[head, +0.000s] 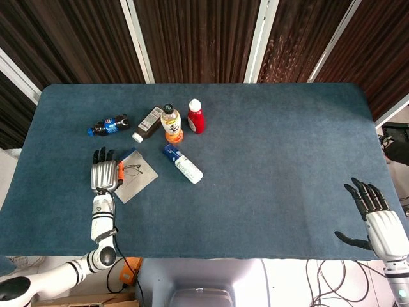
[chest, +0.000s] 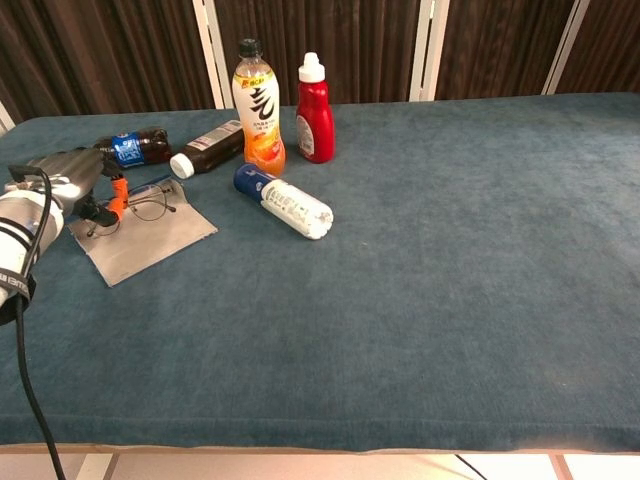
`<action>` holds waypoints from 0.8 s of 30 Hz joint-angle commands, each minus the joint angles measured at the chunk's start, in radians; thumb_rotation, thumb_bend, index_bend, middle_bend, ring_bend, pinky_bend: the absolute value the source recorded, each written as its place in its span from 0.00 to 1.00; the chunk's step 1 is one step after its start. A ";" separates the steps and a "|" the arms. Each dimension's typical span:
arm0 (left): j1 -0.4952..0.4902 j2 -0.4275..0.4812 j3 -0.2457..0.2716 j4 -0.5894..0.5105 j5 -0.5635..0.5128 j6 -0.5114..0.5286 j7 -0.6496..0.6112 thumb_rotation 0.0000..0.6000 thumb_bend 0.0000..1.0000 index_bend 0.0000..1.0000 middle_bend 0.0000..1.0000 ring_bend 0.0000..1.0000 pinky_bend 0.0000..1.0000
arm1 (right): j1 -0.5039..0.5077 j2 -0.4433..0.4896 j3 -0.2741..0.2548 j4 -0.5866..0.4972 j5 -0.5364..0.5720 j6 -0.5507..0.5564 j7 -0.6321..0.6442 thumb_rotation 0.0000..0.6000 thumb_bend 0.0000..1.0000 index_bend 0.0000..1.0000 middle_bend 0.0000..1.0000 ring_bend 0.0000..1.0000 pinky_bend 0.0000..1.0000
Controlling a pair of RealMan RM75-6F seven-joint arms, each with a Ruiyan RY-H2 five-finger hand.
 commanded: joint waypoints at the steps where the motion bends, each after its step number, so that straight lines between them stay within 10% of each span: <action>1: -0.007 0.002 -0.011 -0.005 -0.032 -0.003 0.021 1.00 0.43 0.49 0.14 0.03 0.08 | 0.001 0.001 -0.002 0.001 -0.006 0.000 0.005 1.00 0.14 0.00 0.00 0.00 0.00; 14: -0.005 0.000 0.045 0.032 0.096 0.021 -0.141 1.00 0.43 0.12 0.05 0.02 0.12 | 0.001 0.007 -0.003 0.004 -0.016 0.002 0.027 1.00 0.15 0.00 0.00 0.00 0.00; 24: 0.057 0.047 0.142 -0.138 0.246 0.109 -0.219 1.00 0.41 0.16 0.05 0.01 0.10 | 0.000 0.006 -0.005 0.002 -0.020 0.002 0.023 1.00 0.14 0.00 0.00 0.00 0.00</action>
